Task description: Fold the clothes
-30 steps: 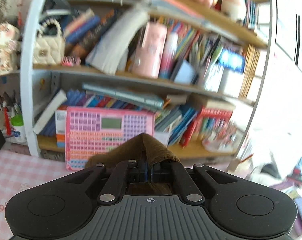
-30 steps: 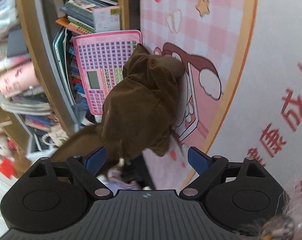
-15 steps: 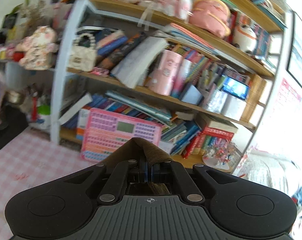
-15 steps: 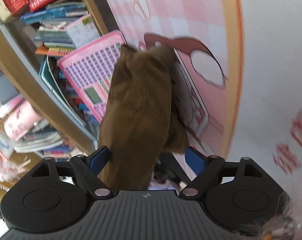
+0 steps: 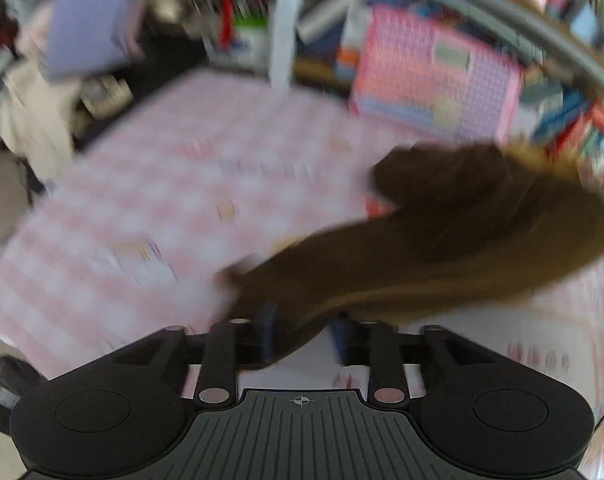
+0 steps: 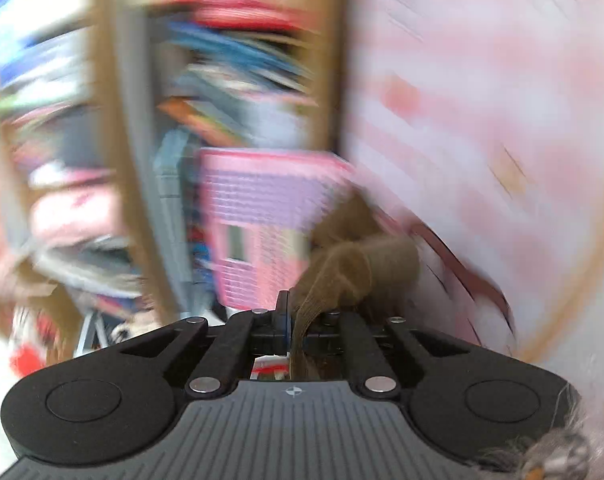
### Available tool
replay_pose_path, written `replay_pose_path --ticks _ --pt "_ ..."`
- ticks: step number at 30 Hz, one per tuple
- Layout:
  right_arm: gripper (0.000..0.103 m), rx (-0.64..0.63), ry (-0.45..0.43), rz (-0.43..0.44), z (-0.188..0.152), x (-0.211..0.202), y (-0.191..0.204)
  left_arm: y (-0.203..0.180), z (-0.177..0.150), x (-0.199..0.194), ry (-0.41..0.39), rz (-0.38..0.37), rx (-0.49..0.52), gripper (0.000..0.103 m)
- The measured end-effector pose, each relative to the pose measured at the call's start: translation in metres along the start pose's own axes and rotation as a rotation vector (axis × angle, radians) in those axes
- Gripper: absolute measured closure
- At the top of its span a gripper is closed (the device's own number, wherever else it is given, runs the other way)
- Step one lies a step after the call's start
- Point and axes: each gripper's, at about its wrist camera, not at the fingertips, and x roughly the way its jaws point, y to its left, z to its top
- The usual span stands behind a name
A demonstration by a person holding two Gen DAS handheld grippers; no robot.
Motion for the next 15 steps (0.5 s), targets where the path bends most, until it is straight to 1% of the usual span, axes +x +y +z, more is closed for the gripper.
replay_pose_path --ticks 2,5,7,8,11,13,15 --pt "0.098 -0.181 -0.05 0.086 0.014 -0.01 0.048 0.004 -0.007 0.017 0.047 -0.03 -0.022 0.066" --pt "0.099 -0.434 -0.137 0.225 0.028 -0.023 0.128 0.002 -0.008 0.02 0.034 -0.086 -0.013 0.066" --pt "0.098 -0.604 -0.151 0.316 0.025 -0.029 0.181 0.002 -0.008 0.02 0.022 -0.122 -0.008 0.066" --pt "0.098 -0.687 -0.122 0.341 0.021 -0.028 0.203 0.004 -0.006 0.018 0.006 -0.138 -0.01 0.066" --pt "0.098 -0.913 0.058 0.317 -0.015 -0.008 0.246 0.011 0.001 0.015 -0.038 -0.182 -0.018 0.066" --pt "0.098 -0.983 0.251 0.258 -0.051 0.014 0.242 0.017 0.007 0.014 -0.059 -0.208 -0.023 0.066" --pt "0.098 -0.988 0.449 0.127 -0.095 0.039 0.2 0.024 0.012 0.017 -0.072 -0.233 -0.029 0.066"
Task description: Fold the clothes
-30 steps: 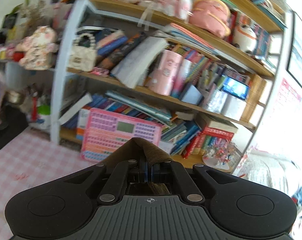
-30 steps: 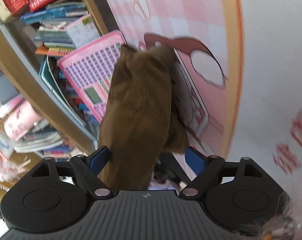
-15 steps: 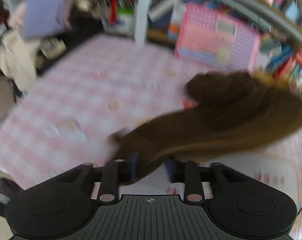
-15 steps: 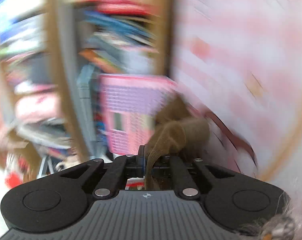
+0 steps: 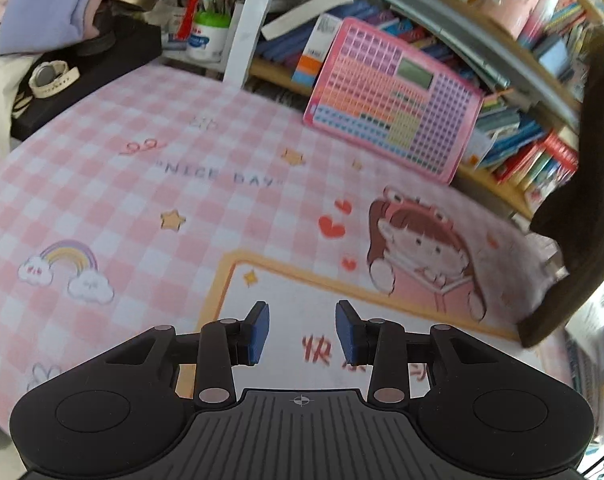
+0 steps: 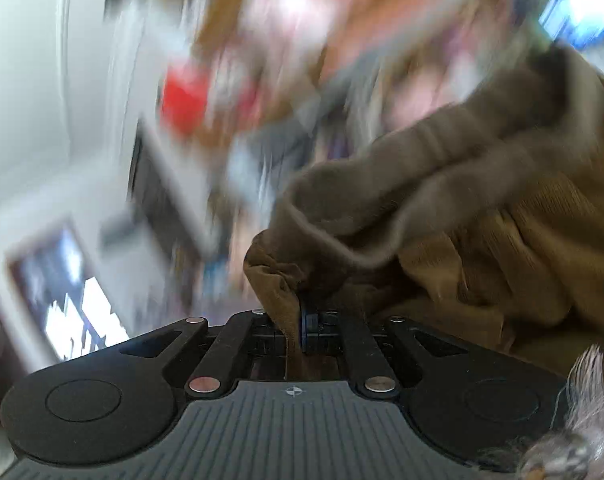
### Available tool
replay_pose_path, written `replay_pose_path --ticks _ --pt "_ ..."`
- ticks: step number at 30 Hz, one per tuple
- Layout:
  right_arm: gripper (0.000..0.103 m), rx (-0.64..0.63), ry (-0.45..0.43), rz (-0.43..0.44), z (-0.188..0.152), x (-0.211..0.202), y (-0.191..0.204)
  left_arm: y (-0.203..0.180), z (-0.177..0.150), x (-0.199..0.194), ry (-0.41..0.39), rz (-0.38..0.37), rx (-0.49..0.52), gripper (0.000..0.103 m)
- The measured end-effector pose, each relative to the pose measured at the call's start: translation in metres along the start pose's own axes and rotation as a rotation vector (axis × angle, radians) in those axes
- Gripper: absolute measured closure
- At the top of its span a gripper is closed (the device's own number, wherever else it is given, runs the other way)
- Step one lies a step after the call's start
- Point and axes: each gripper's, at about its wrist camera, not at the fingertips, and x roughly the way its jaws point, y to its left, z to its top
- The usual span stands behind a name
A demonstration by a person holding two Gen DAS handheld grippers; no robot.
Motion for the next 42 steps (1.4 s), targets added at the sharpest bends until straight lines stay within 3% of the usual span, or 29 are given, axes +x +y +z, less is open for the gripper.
replay_pose_path --ticks 2,5,6,9,13,15,17,20,24,29,30,31,33,35,38,40,42 --pt "0.099 0.03 0.226 -0.021 -0.05 0.045 0.003 0.01 0.004 0.003 0.001 -0.012 -0.009 0.063" --pt "0.099 0.055 0.533 -0.186 -0.156 0.105 0.0 0.024 0.008 0.015 0.039 -0.018 -0.011 0.063" --pt "0.099 0.036 0.599 -0.249 -0.184 0.117 0.003 0.027 0.01 0.018 0.048 -0.023 -0.002 0.063" --pt "0.098 0.047 0.657 -0.272 -0.225 0.136 0.018 0.036 0.017 0.028 0.059 -0.048 0.023 0.063" --pt "0.097 -0.033 0.667 -0.302 -0.239 0.156 0.036 0.034 0.035 0.044 0.046 -0.108 0.075 0.067" --pt "0.091 -0.06 0.668 -0.296 -0.244 0.161 0.041 0.027 0.045 0.055 0.042 -0.158 0.107 0.068" --pt "0.069 -0.074 0.665 -0.286 -0.249 0.159 0.049 0.018 0.053 0.067 0.046 -0.2 0.156 0.068" --pt "0.058 -0.064 0.642 -0.288 -0.25 0.147 0.056 0.002 0.063 0.091 0.061 -0.233 0.223 0.068" --pt "0.054 0.05 0.528 -0.424 -0.241 0.101 0.042 -0.012 0.071 0.127 0.082 -0.256 0.268 0.068" --pt "0.053 0.287 0.31 -0.639 -0.242 0.025 0.018 -0.023 0.072 0.165 0.123 -0.247 0.308 0.07" --pt "0.053 0.334 0.266 -0.683 -0.243 0.011 0.014 -0.023 0.072 0.168 0.126 -0.257 0.303 0.089" --pt "0.053 0.38 0.221 -0.726 -0.244 -0.003 0.01 -0.021 0.073 0.165 0.124 -0.288 0.284 0.101" --pt "0.053 0.439 0.164 -0.794 -0.247 -0.023 0.002 -0.013 0.082 0.146 0.095 -0.364 0.209 0.102" --pt "0.053 0.465 0.134 -0.844 -0.249 -0.041 -0.005 0.009 0.096 0.117 0.001 -0.416 0.108 0.102" --pt "0.054 0.487 0.124 -0.886 -0.253 -0.049 -0.012 0.043 0.104 0.12 -0.023 -0.34 0.022 0.101" --pt "0.054 0.492 0.13 -0.894 -0.256 -0.049 -0.017 0.061 0.099 0.151 0.067 -0.24 0.014 0.101" --pt "0.054 0.493 0.142 -0.895 -0.256 -0.048 -0.018 0.065 0.088 0.176 0.119 -0.198 0.051 0.098"
